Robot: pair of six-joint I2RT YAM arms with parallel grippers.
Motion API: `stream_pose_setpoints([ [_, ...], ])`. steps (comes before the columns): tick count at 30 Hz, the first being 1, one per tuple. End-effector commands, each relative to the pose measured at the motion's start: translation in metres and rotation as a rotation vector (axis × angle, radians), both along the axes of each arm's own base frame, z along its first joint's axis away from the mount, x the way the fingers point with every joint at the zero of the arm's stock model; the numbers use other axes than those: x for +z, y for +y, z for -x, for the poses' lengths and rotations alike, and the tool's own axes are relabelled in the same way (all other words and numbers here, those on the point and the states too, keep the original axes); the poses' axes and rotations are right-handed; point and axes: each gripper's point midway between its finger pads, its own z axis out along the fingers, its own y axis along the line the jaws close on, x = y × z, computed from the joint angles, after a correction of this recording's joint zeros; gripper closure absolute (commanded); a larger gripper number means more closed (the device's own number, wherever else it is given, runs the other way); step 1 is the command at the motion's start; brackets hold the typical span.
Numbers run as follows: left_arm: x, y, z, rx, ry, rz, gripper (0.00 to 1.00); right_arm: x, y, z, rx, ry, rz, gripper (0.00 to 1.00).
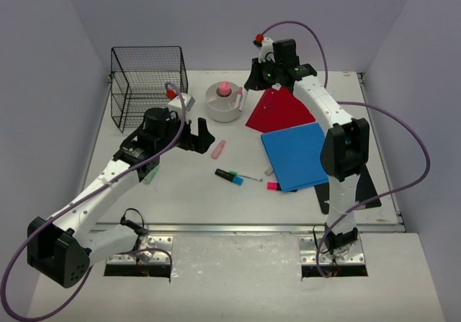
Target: Organize the desk
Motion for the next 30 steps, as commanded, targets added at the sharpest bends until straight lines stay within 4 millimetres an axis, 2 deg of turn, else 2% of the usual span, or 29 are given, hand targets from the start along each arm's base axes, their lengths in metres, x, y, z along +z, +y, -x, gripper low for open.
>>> stream_pose_setpoints([
  [1,0.006,-0.001,0.002,-0.006,-0.03,0.023,0.0,0.03,-0.006,-0.031,-0.066,-0.148,-0.022,1.0],
  [9,-0.01,-0.005,0.006,-0.032,0.013,0.025,0.0,0.021,-0.006,-0.041,-0.095,-0.143,-0.054,1.0],
  [20,-0.011,-0.005,0.003,-0.034,0.007,0.007,0.0,0.003,0.004,-0.056,-0.086,-0.129,-0.102,1.0],
  [24,-0.015,-0.003,0.004,-0.032,0.017,0.001,0.0,-0.003,0.007,-0.058,-0.075,-0.117,-0.115,0.95],
  [25,-0.016,-0.003,0.005,-0.032,0.019,-0.002,0.0,-0.006,0.009,-0.057,-0.07,-0.108,-0.118,0.86],
  [26,-0.017,-0.003,0.005,-0.031,0.022,-0.004,0.0,-0.008,0.01,-0.055,-0.061,-0.097,-0.119,0.69],
  [28,-0.018,-0.003,0.006,-0.031,0.025,-0.005,0.0,-0.008,0.01,-0.052,-0.048,-0.09,-0.115,0.46],
  [30,-0.02,-0.003,0.006,-0.033,0.031,-0.004,0.0,-0.005,0.009,-0.046,-0.036,-0.082,-0.1,0.29],
])
